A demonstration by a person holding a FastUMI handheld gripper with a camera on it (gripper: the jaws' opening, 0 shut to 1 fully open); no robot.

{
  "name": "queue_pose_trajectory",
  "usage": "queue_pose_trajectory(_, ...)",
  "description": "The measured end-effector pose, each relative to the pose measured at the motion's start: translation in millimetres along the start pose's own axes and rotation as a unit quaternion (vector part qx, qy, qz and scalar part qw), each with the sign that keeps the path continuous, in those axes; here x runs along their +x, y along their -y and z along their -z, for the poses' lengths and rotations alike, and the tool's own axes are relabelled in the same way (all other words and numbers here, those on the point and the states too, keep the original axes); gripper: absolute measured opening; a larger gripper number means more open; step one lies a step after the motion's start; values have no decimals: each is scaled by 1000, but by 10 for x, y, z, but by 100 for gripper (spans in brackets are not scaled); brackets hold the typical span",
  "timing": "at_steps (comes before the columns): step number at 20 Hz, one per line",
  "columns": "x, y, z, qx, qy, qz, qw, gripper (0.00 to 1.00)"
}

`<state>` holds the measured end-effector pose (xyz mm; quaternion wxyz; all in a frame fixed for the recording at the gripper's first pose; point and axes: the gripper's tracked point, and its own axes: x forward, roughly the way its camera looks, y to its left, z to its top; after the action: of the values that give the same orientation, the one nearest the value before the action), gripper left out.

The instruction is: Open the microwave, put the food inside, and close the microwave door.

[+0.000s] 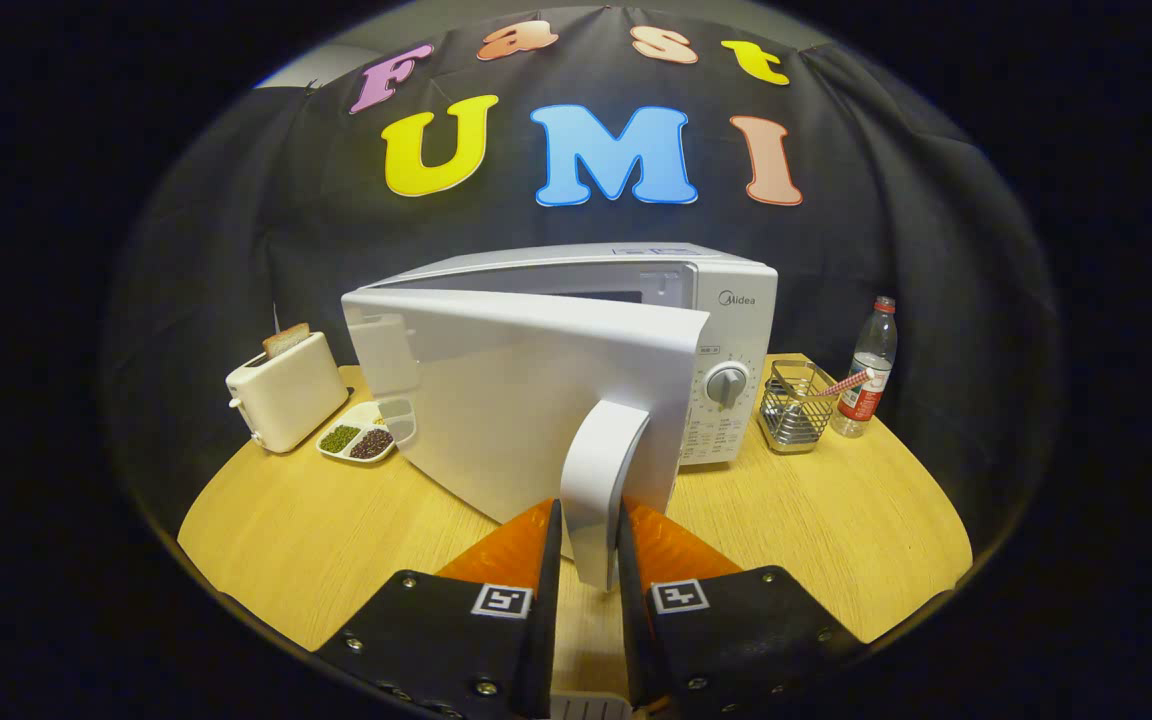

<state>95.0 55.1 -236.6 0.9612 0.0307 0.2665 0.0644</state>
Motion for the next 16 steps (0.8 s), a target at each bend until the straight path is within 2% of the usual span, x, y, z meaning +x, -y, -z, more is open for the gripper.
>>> queue_pose_trajectory(6, -283, -281, 179, -8, -5, 6, 1000, 29)
queue_pose_trajectory(16, -702, -997, 428, -25, -4, -23, 999, 29)
